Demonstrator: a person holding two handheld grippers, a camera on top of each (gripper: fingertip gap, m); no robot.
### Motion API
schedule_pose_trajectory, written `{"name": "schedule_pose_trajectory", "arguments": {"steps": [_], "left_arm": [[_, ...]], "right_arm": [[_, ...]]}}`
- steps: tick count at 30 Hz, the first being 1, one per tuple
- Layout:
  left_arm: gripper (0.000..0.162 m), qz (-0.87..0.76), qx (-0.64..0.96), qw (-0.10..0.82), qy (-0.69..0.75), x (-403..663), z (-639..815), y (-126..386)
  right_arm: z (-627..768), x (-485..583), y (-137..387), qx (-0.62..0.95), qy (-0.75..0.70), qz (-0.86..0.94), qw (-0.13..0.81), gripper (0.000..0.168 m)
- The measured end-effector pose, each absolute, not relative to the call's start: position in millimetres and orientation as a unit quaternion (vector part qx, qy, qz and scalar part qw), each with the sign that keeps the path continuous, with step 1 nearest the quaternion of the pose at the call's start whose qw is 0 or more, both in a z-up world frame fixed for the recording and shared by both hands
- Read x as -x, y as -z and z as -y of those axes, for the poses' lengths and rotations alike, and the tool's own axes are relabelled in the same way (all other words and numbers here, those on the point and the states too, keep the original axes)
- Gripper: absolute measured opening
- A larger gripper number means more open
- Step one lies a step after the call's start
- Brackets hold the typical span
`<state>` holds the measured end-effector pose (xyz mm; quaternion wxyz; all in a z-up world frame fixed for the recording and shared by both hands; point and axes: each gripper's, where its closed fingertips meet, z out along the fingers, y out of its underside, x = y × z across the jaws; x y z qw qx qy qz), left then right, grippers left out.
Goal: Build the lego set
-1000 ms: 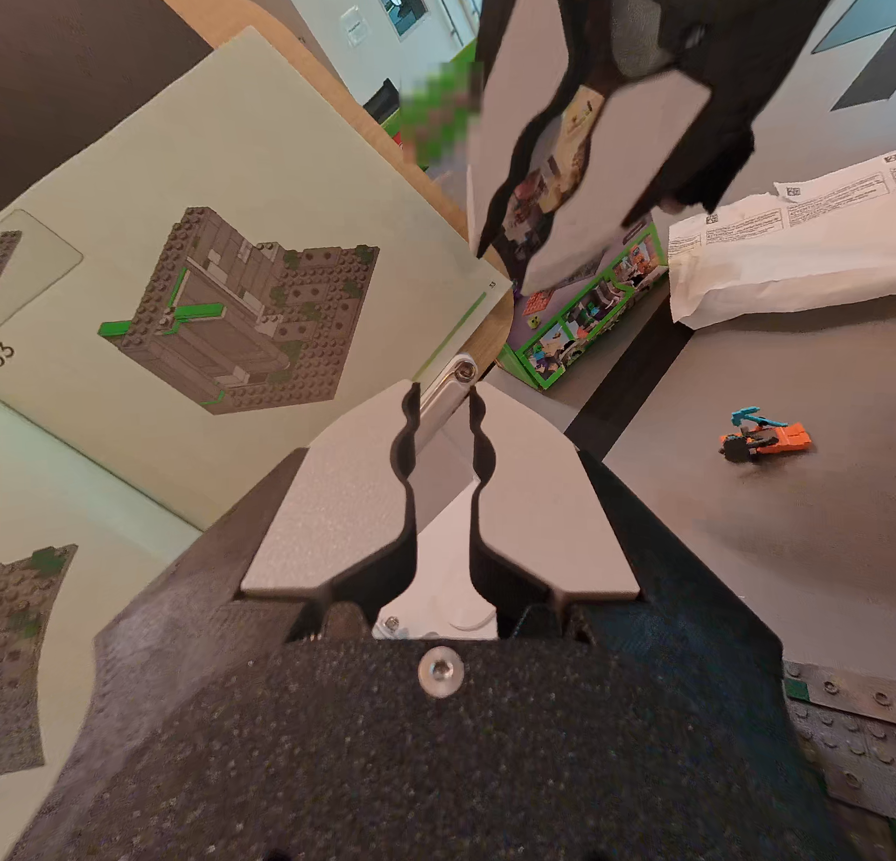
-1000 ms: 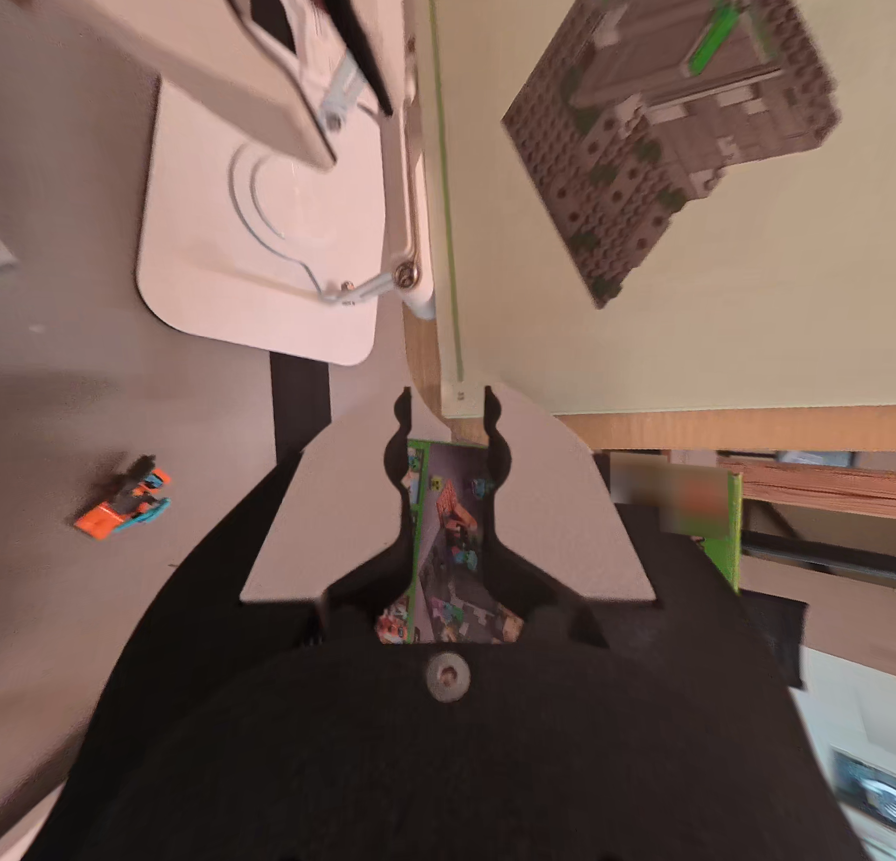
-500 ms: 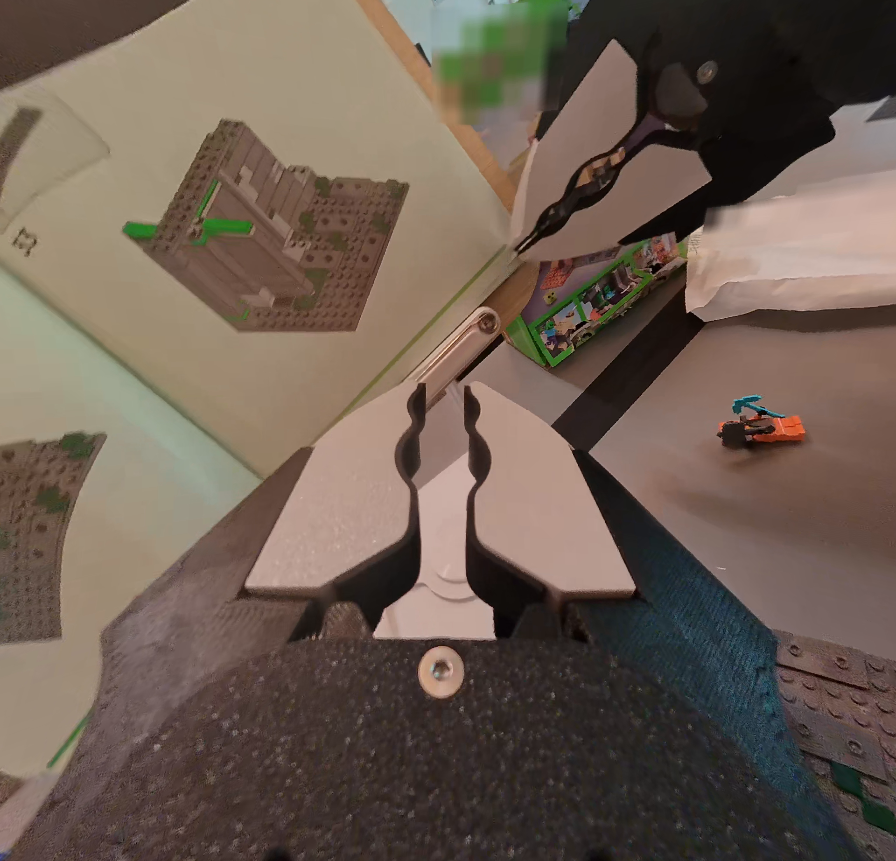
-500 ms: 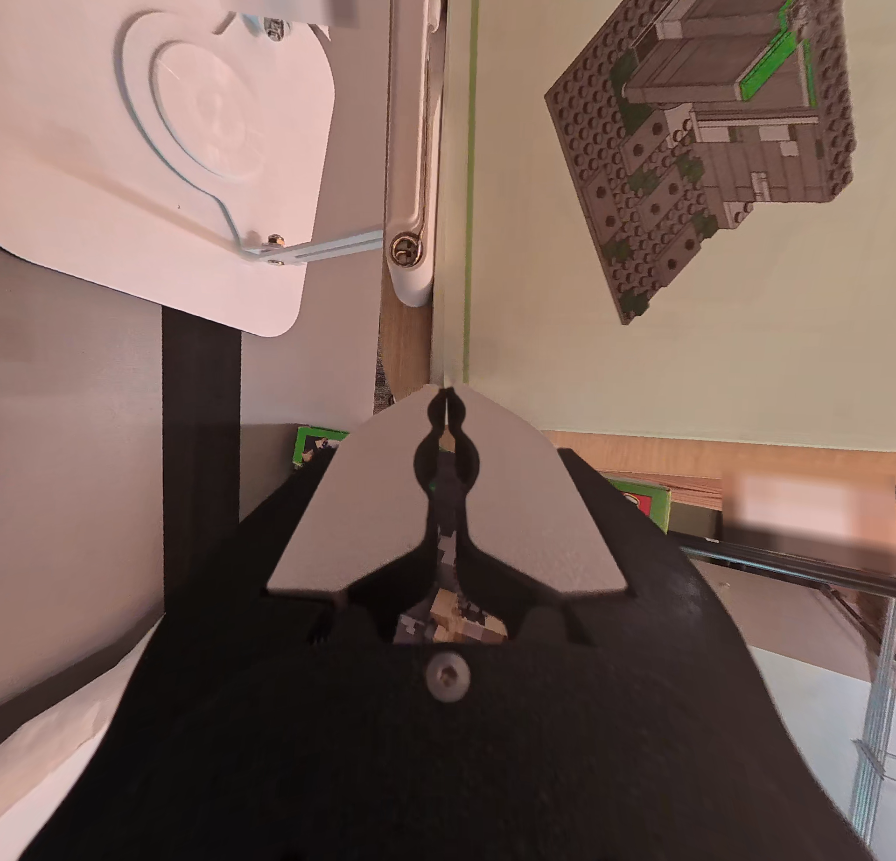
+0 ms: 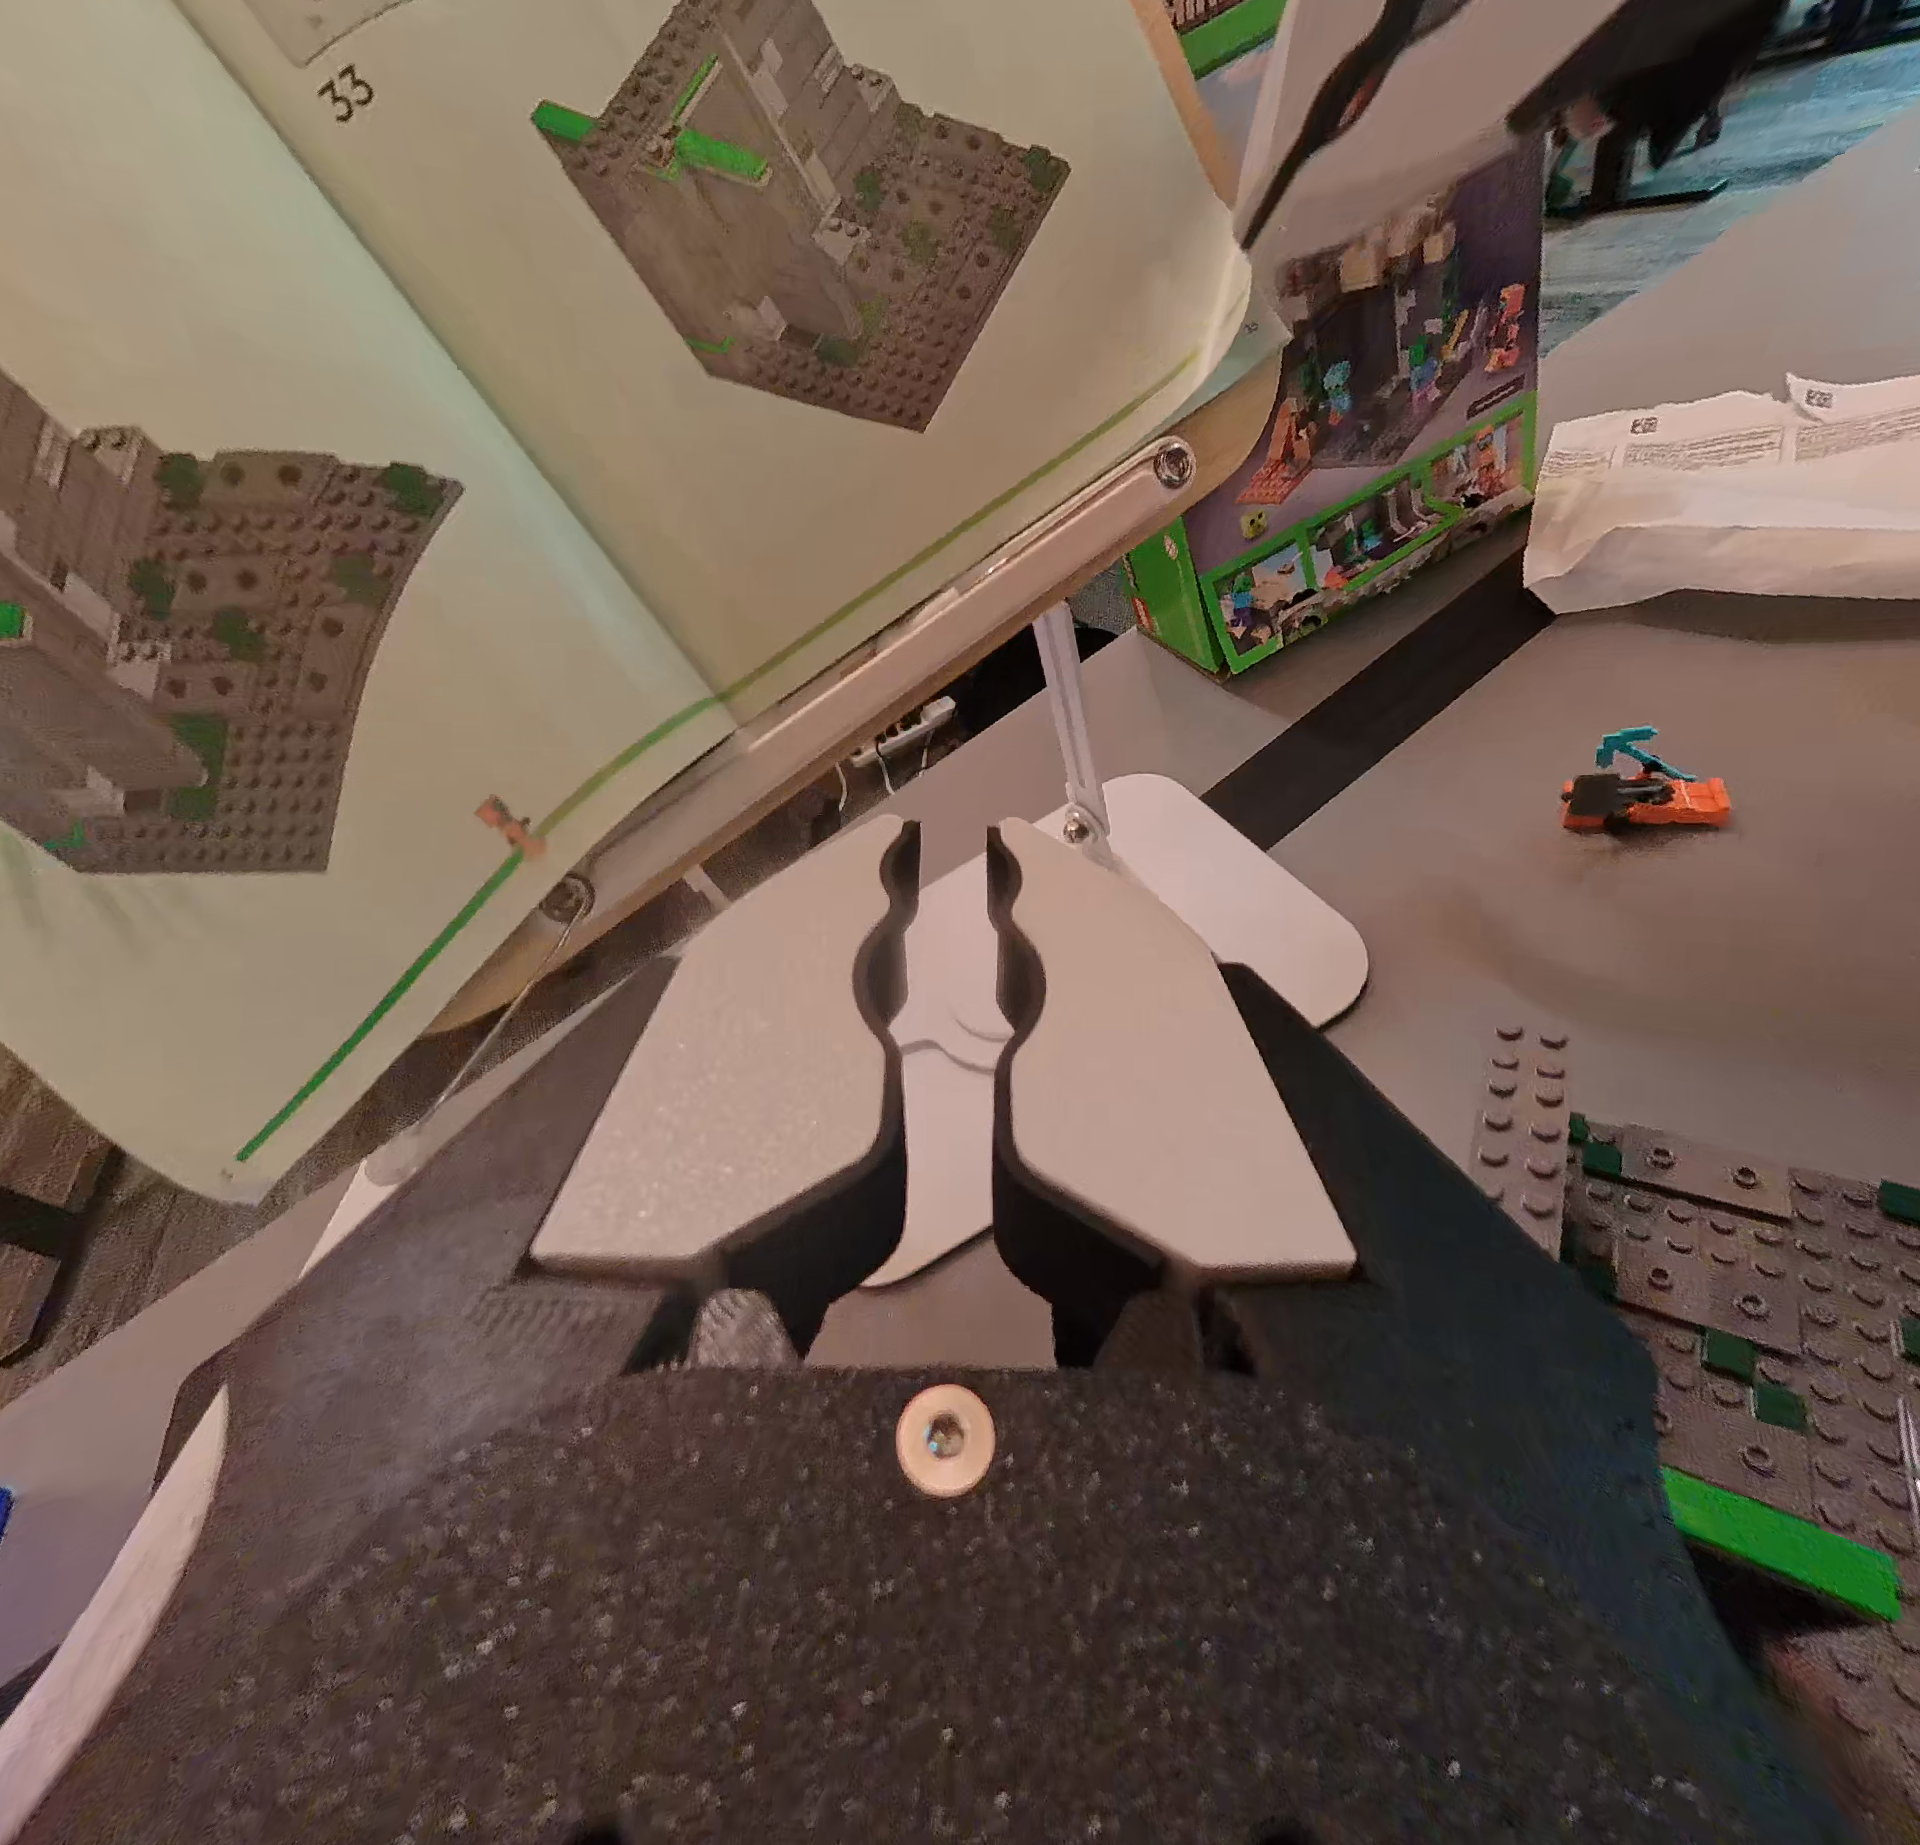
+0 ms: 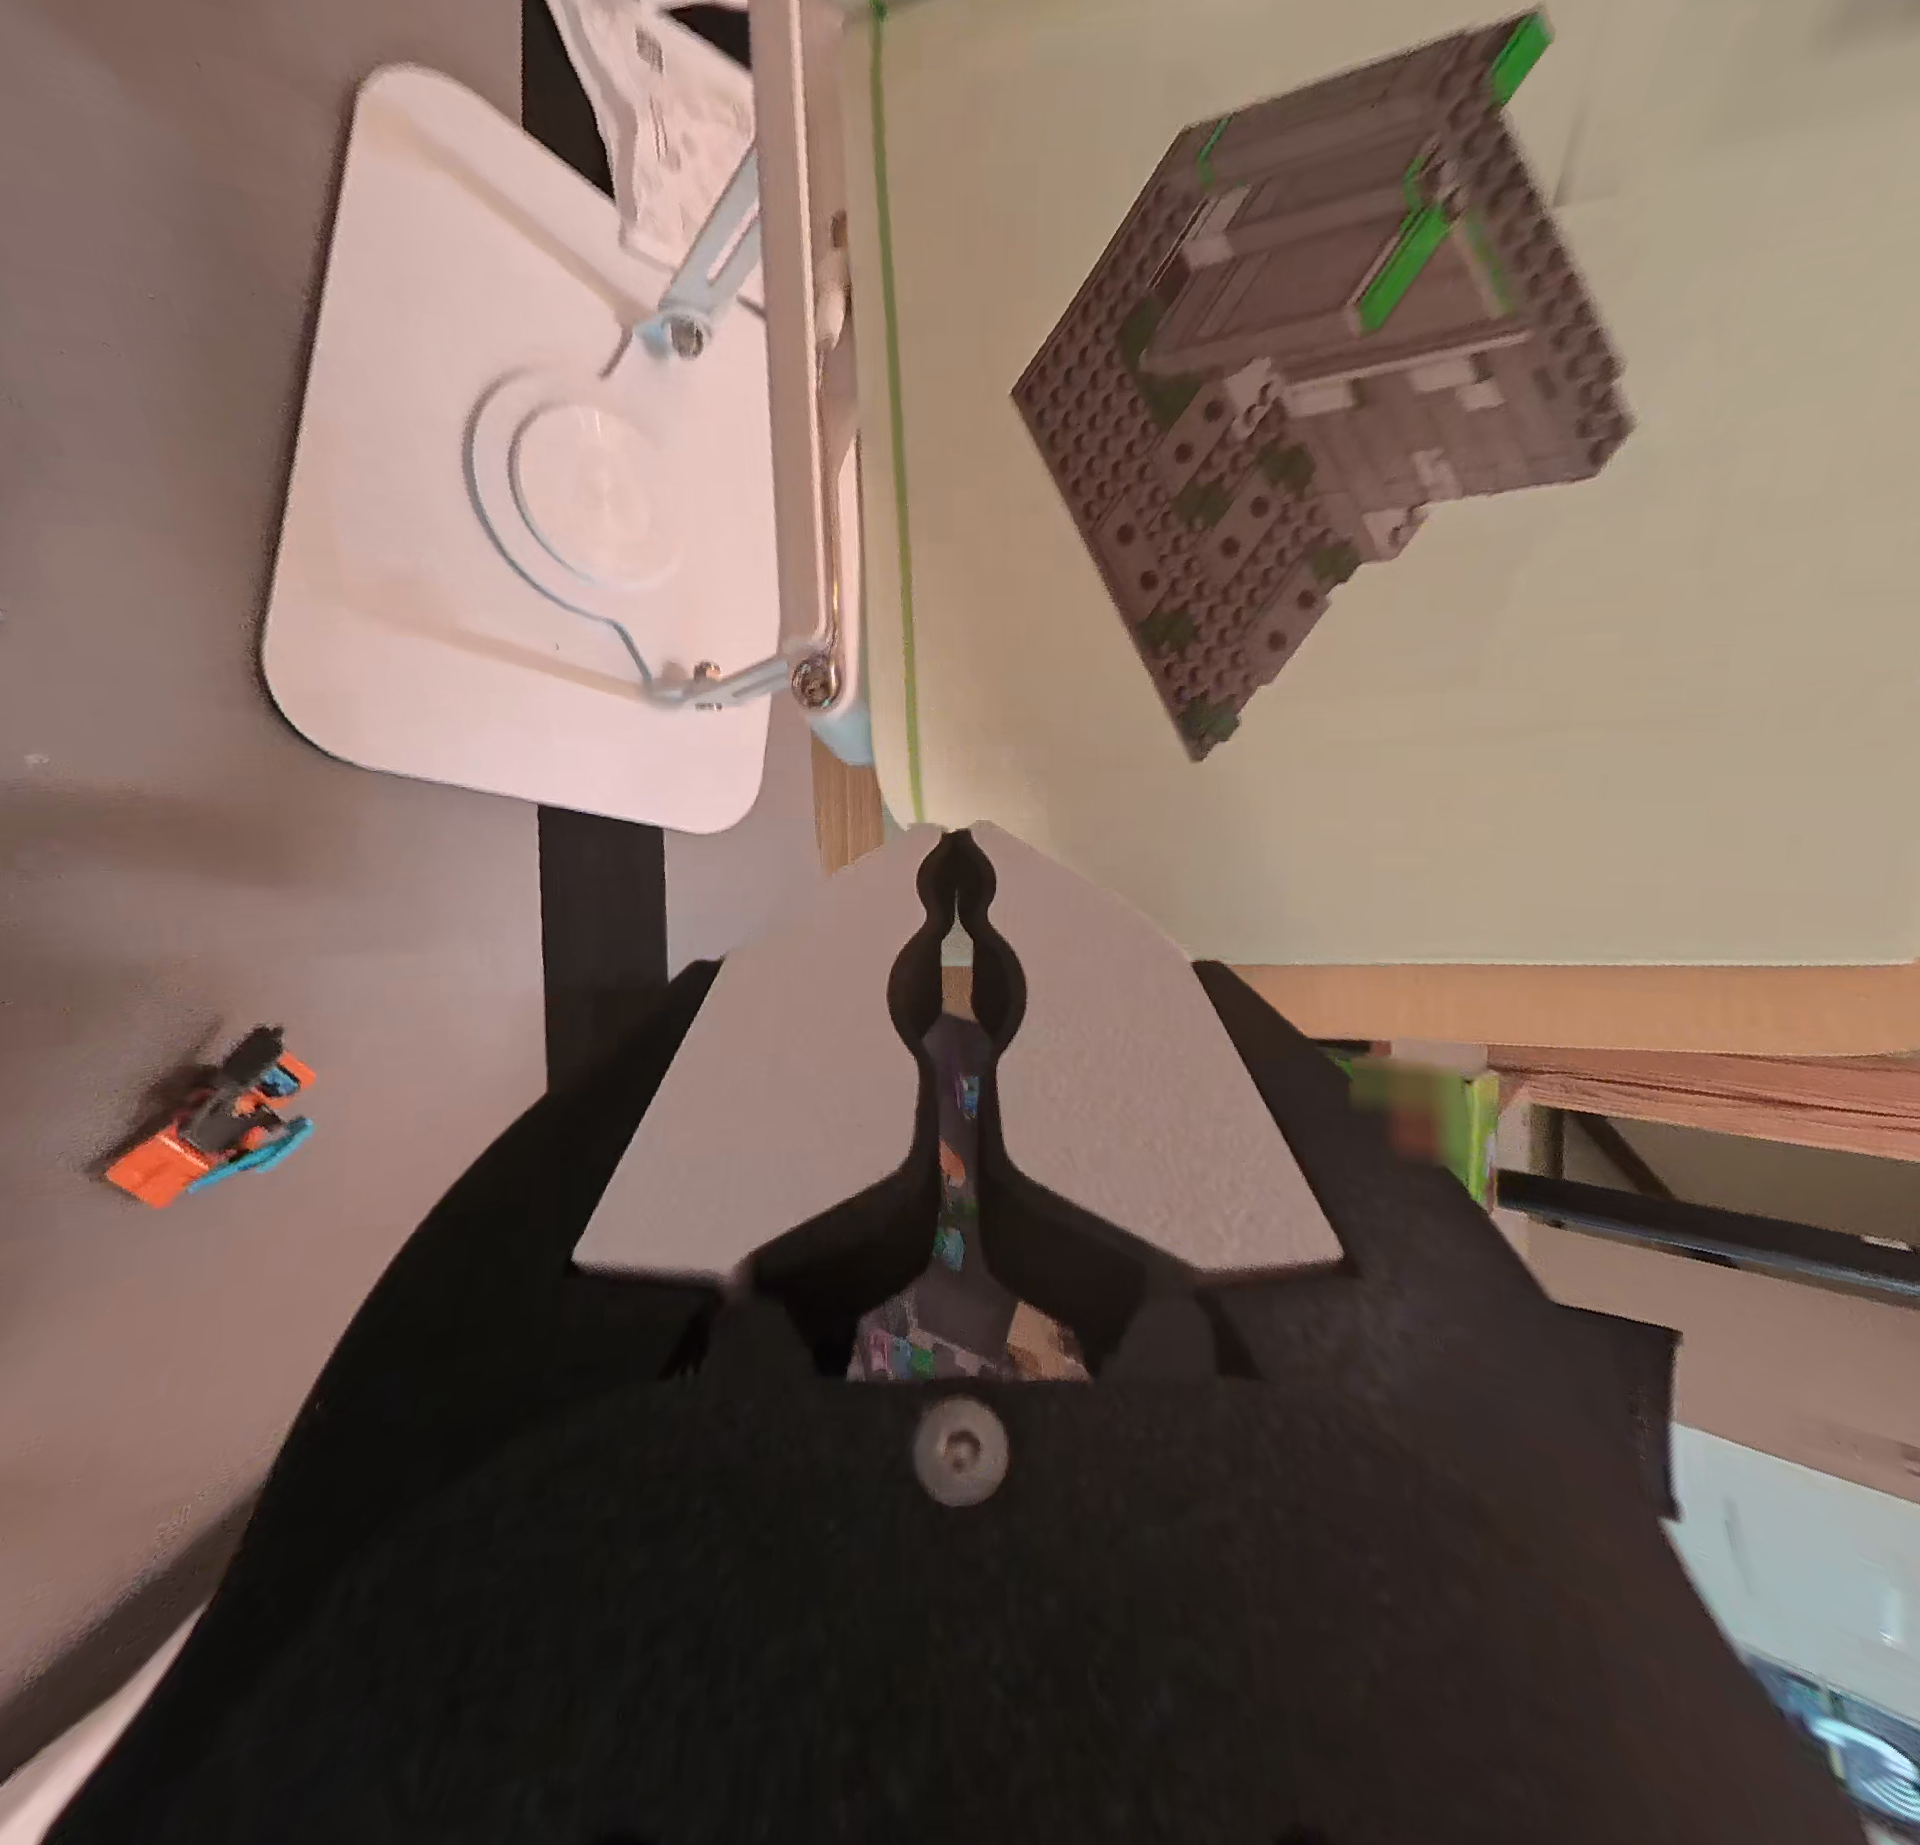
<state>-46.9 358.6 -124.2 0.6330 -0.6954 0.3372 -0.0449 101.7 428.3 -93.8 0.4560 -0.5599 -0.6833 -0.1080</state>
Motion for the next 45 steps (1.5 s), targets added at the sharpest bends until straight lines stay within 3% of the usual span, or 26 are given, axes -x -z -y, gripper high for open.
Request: {"name": "schedule_pose_trajectory", "arguments": {"steps": [10,13,16,22,34,45], "left_arm": [[0.015,-0.332,0.694,0.636,0.056,52.6,-350.9,127.2],[0.015,-0.328,0.695,0.638,0.057,58.1,-349.2,126.6],[0.014,-0.321,0.699,0.637,0.059,65.8,-349.2,128.1],[0.014,-0.314,0.704,0.635,0.056,75.8,-349.4,131.8],[0.014,-0.314,0.707,0.631,0.056,80.6,-349.0,137.8],[0.013,-0.314,0.708,0.63,0.06,83.4,-347.7,141.8]], "right_arm": [[-421.7,-80.1,78.2,0.558,0.084,0.674,0.476,0.0],[-428.9,-92.7,90.7,0.521,0.165,0.697,0.464,0.0],[-433.3,-104.7,114.4,0.52,0.211,0.705,0.434,0.036],[-444.5,-112.6,122.3,0.478,0.284,0.7,0.449,0.023],[-446.5,-114.5,116.8,0.497,0.254,0.706,0.436,0.0],[-450.5,-112.4,99.4,0.503,0.25,0.692,0.453,0.0]]}}
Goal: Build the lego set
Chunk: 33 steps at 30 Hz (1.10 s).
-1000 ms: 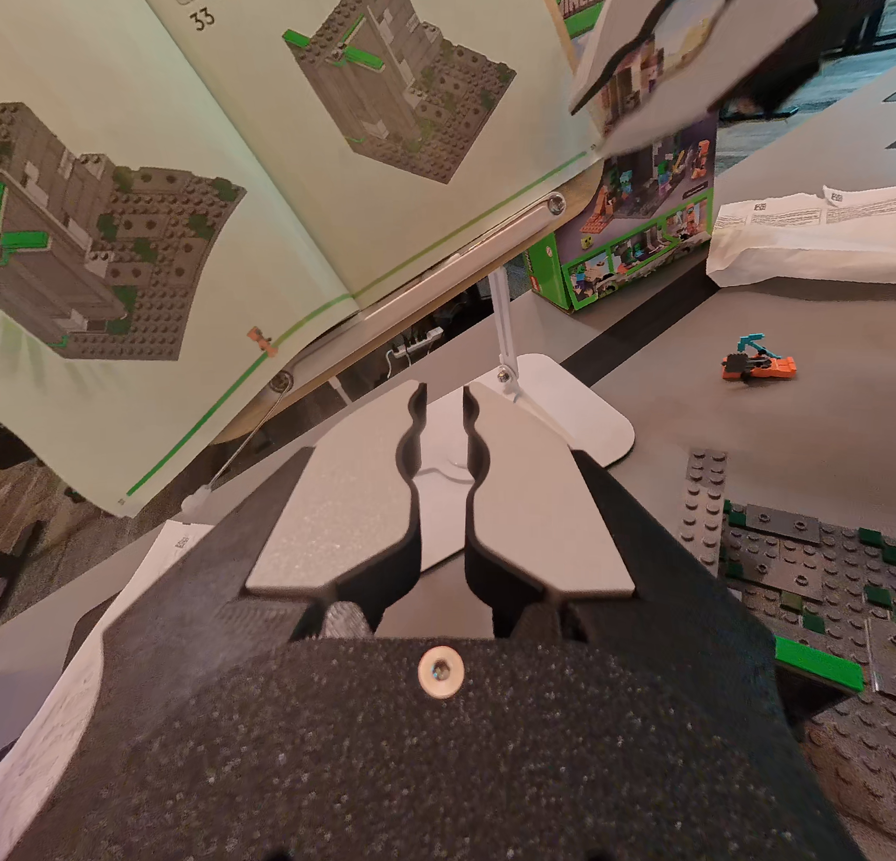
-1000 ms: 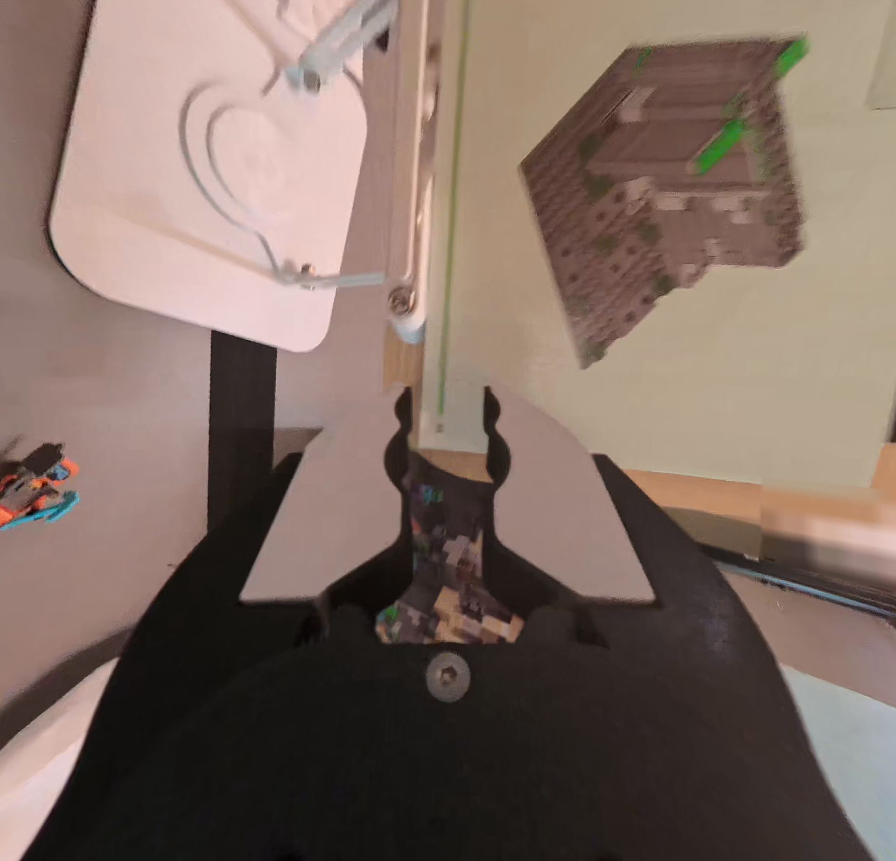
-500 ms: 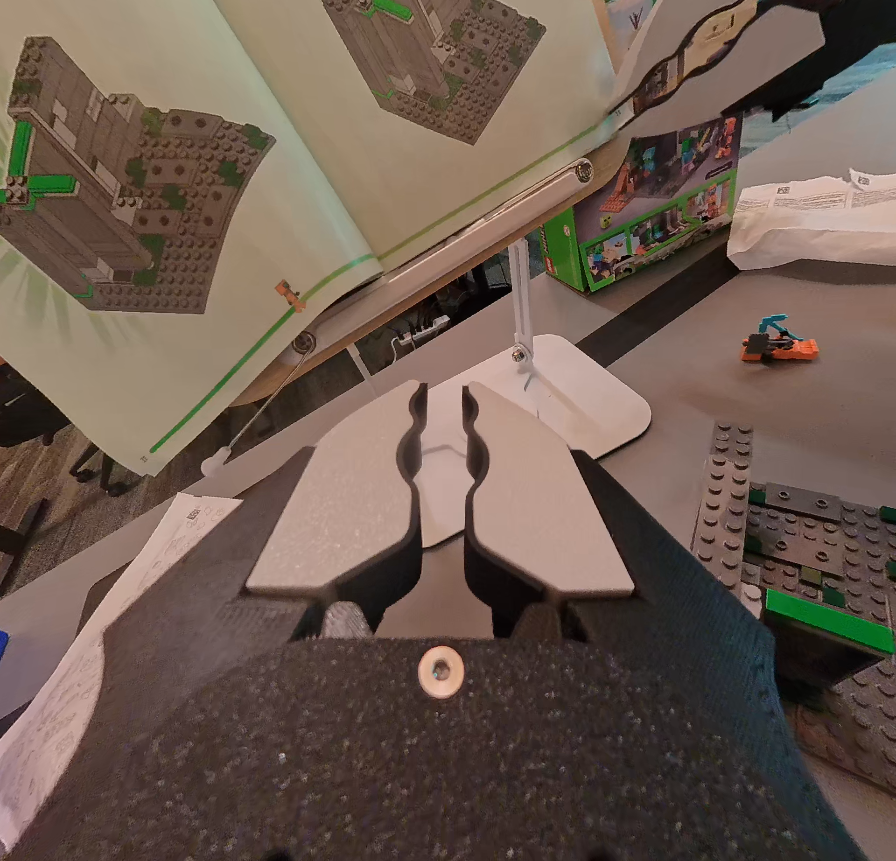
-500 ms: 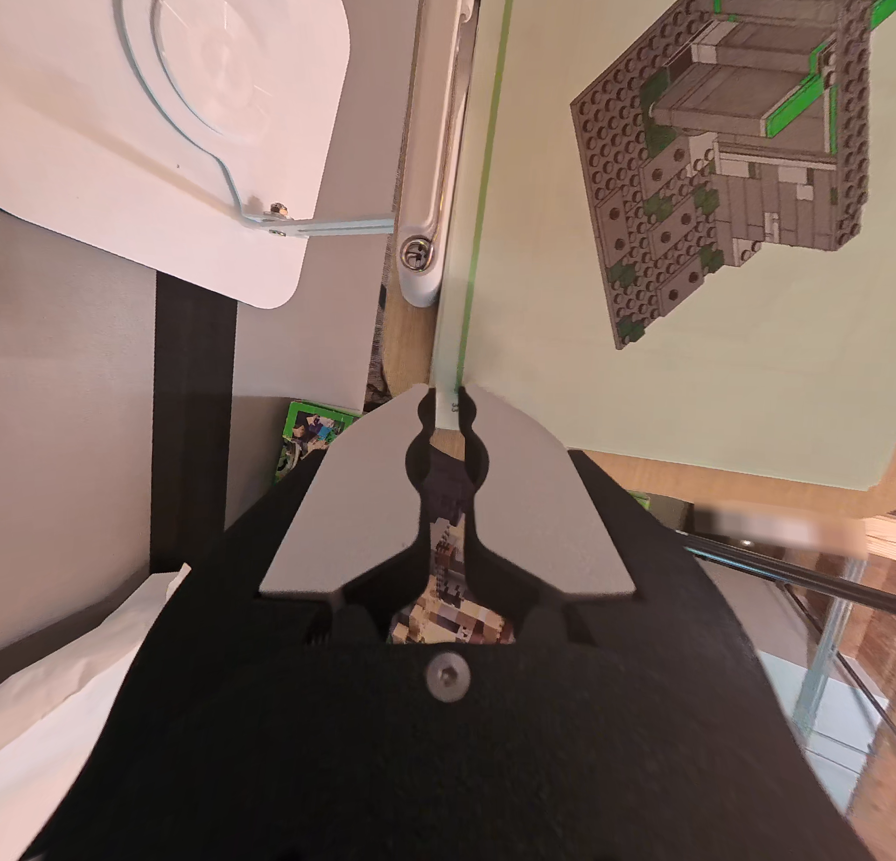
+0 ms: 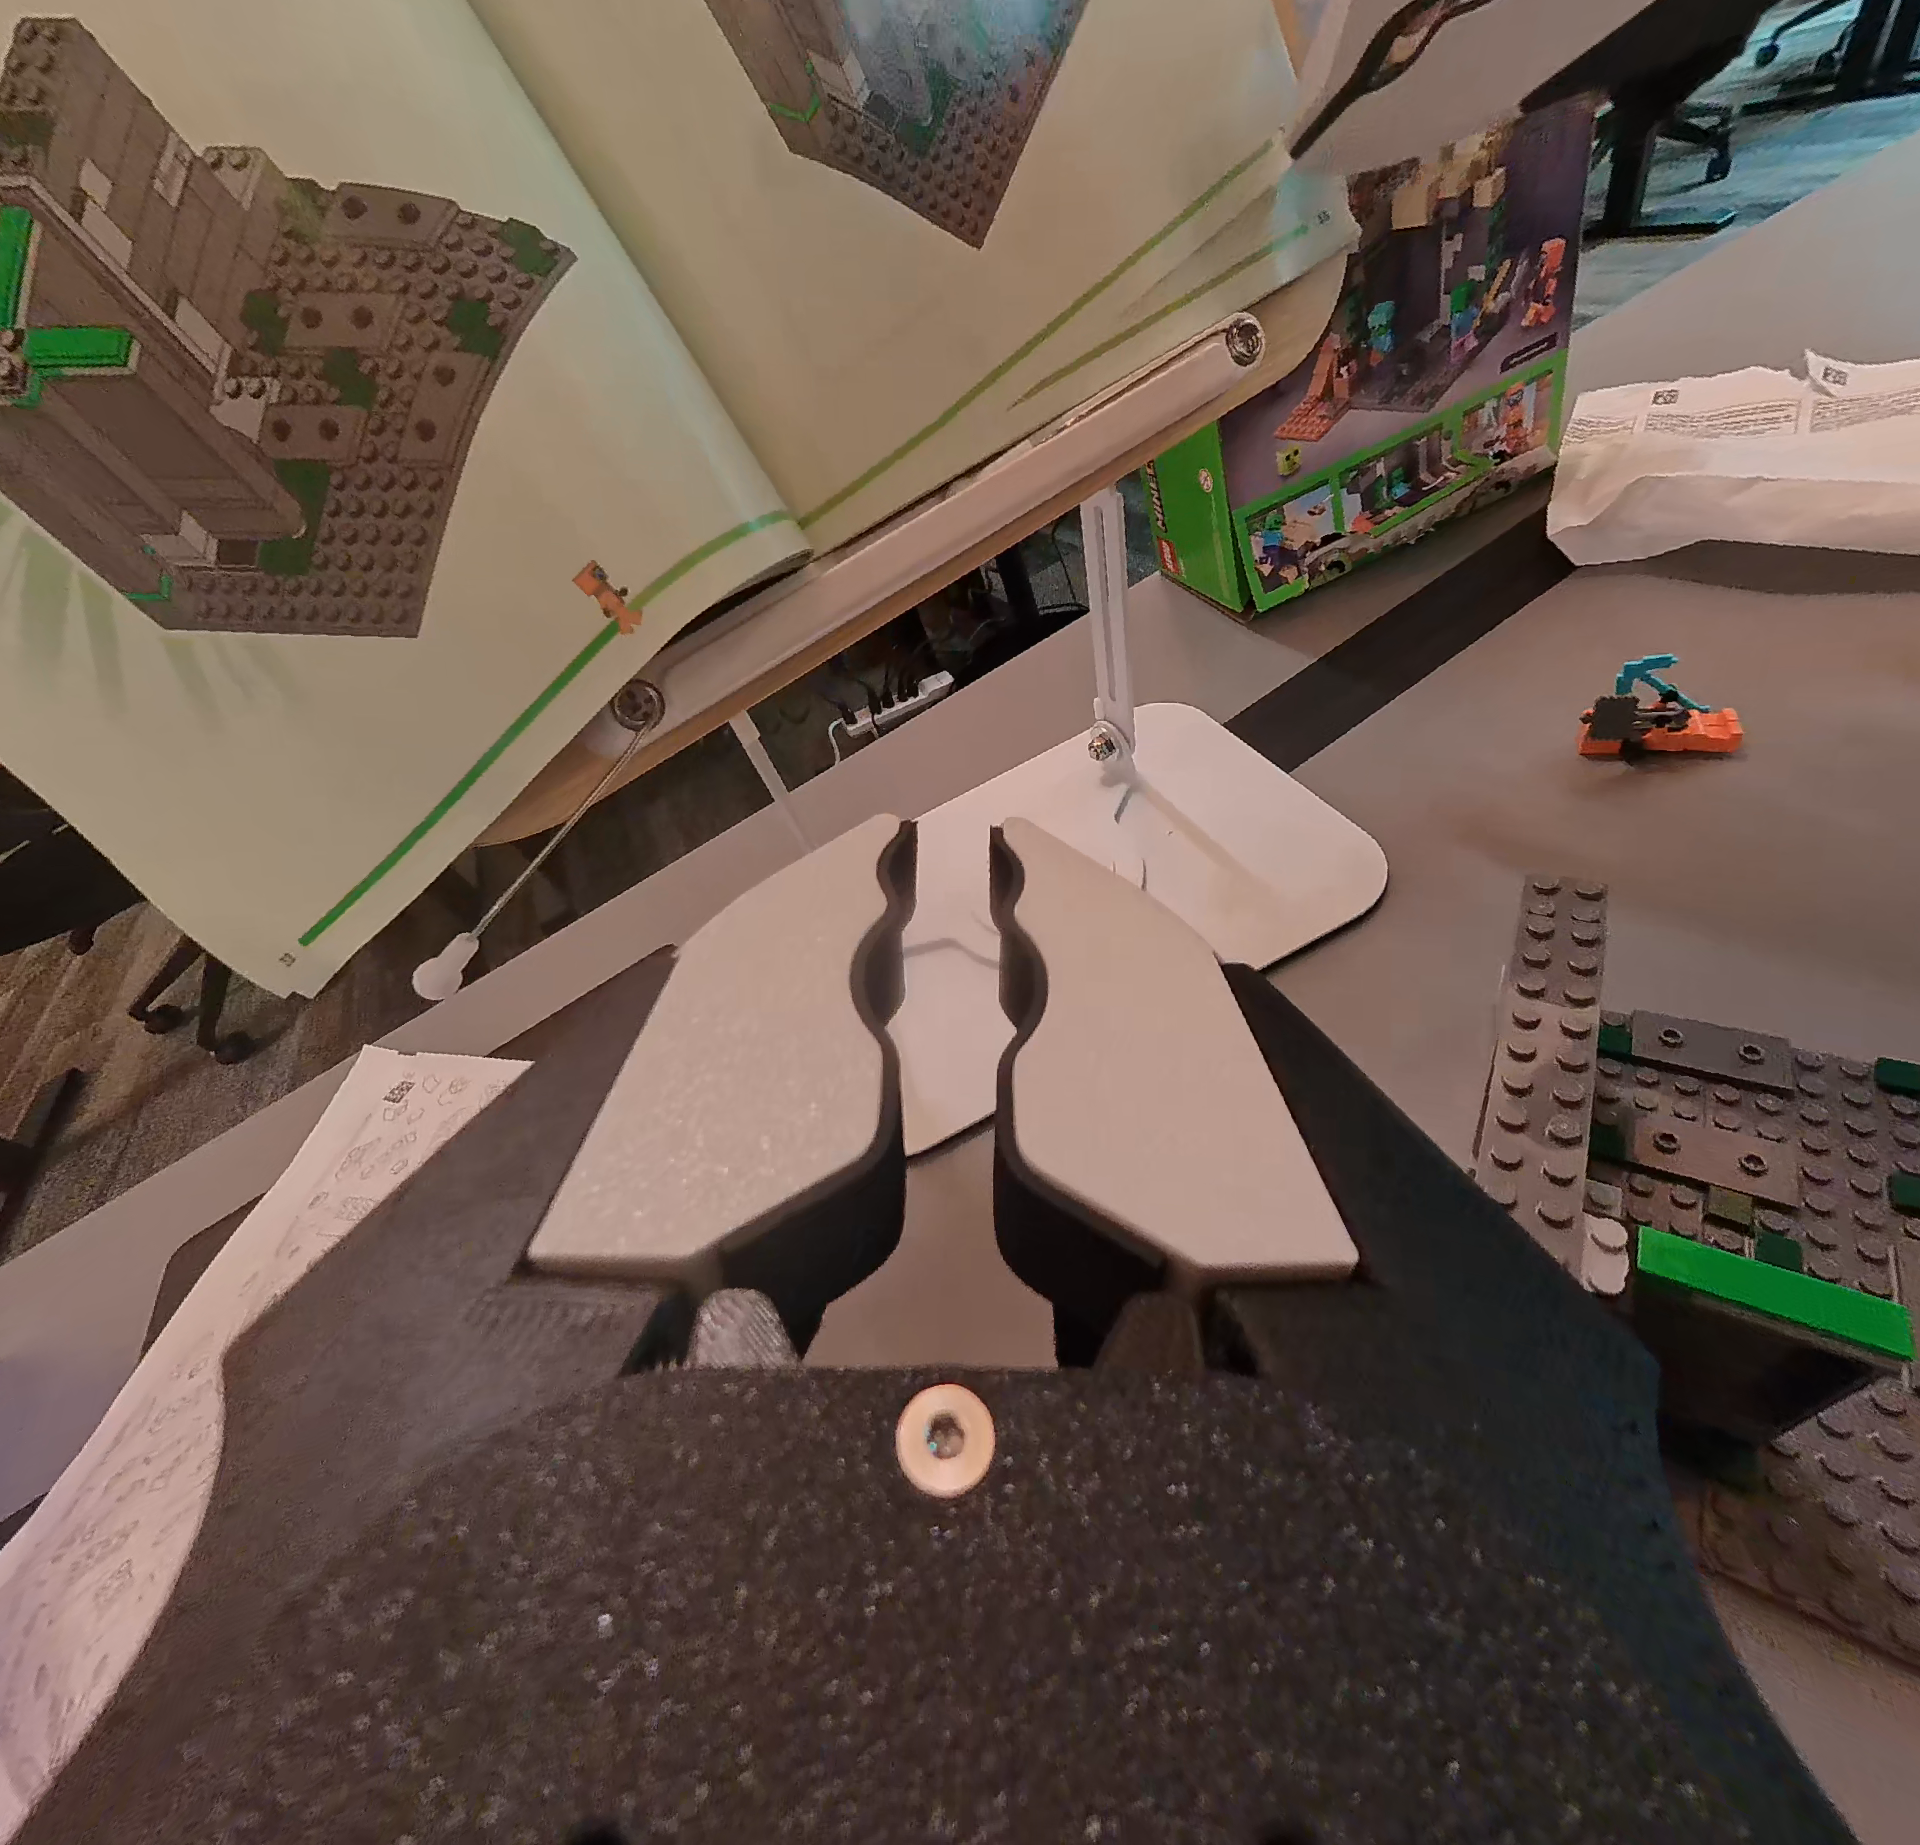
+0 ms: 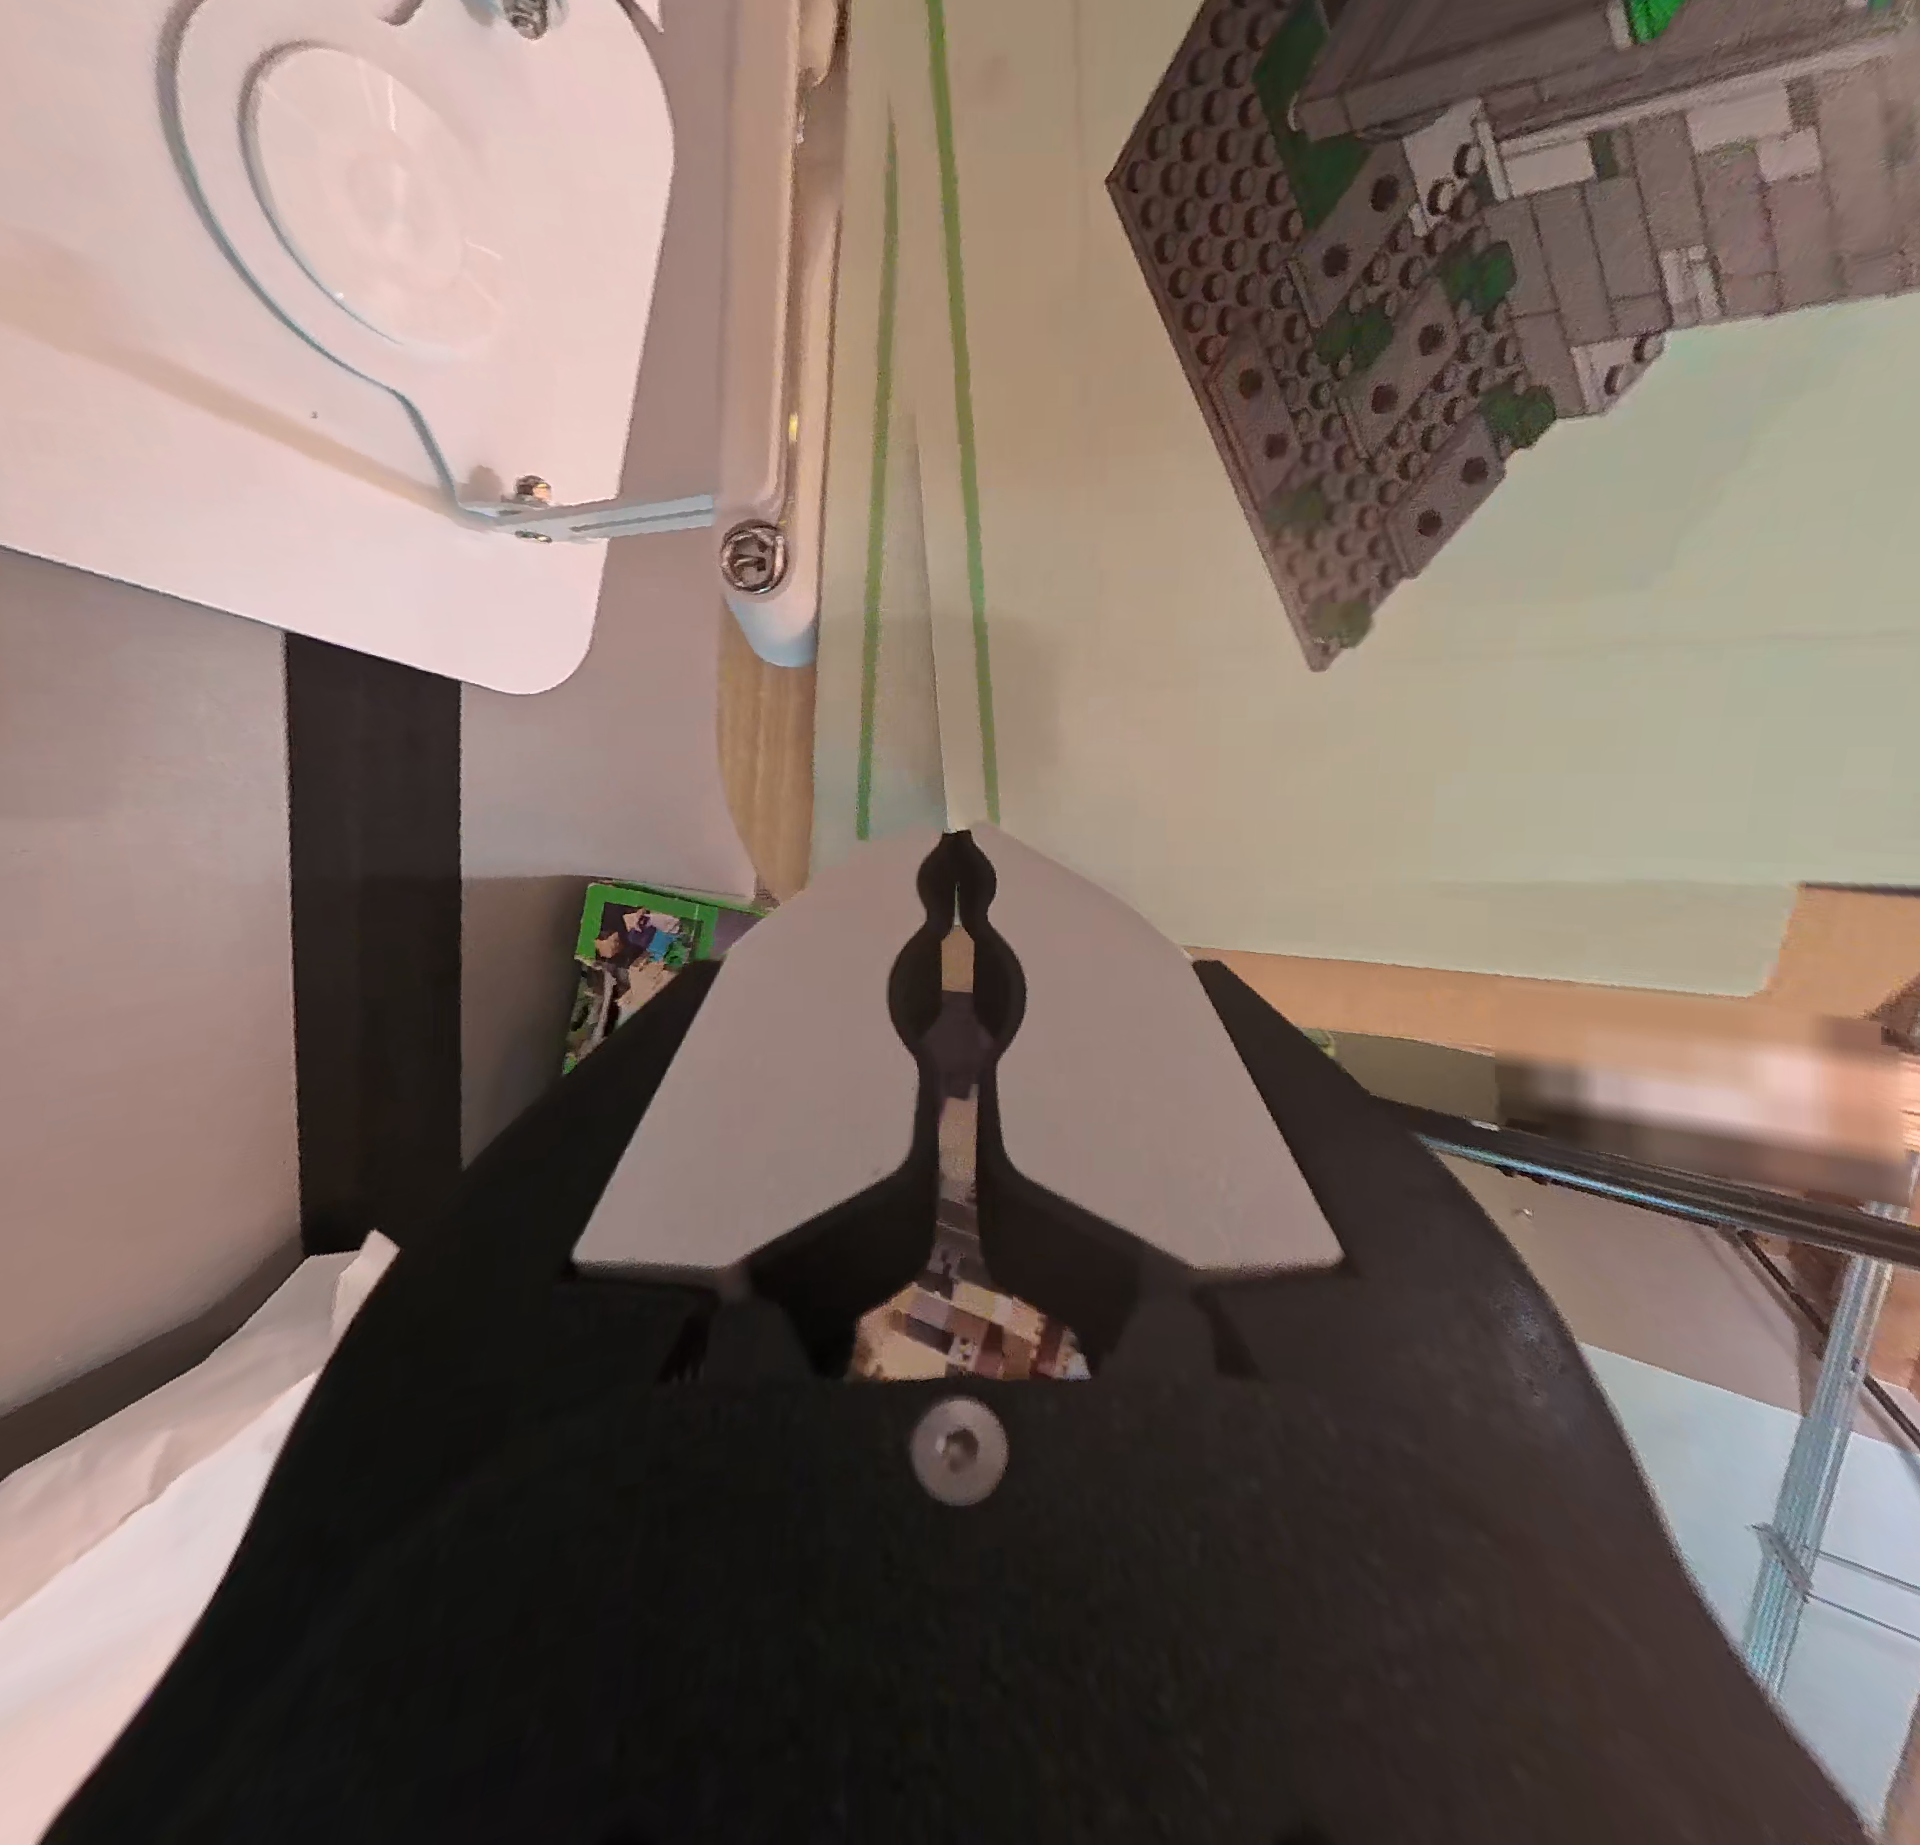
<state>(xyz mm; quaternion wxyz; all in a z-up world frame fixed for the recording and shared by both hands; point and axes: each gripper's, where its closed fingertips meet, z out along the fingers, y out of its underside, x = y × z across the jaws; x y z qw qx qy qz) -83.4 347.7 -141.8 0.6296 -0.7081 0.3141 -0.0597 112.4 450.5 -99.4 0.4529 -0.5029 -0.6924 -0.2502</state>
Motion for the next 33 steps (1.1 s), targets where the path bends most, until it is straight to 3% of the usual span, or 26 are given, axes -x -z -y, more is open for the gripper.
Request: {"name": "schedule_pose_trajectory", "arguments": {"steps": [7,14,22,30,33], "left_arm": [[0.013,-0.314,0.709,0.629,0.062,84.3,-346.5,144.5],[0.013,-0.311,0.713,0.626,0.065,88.5,-346.0,149.1],[0.013,-0.31,0.714,0.624,0.065,92.3,-344.1,151.8],[0.012,-0.313,0.712,0.625,0.067,89.7,-340.2,151.0],[0.013,-0.312,0.713,0.625,0.067,92.5,-339.3,150.7]], "right_arm": [[-460.1,-108.9,89.7,0.479,0.288,0.668,0.49,0.001],[-463.6,-101.5,73.0,0.484,0.285,0.633,0.533,0.019],[-456.8,-87.3,44.5,0.544,0.178,0.567,0.593,0.042],[-482.6,-93.1,41.0,0.593,0.177,0.517,0.591,0.066],[-484.3,-88.5,44.0,0.585,0.19,0.524,0.589,0.062]]}}
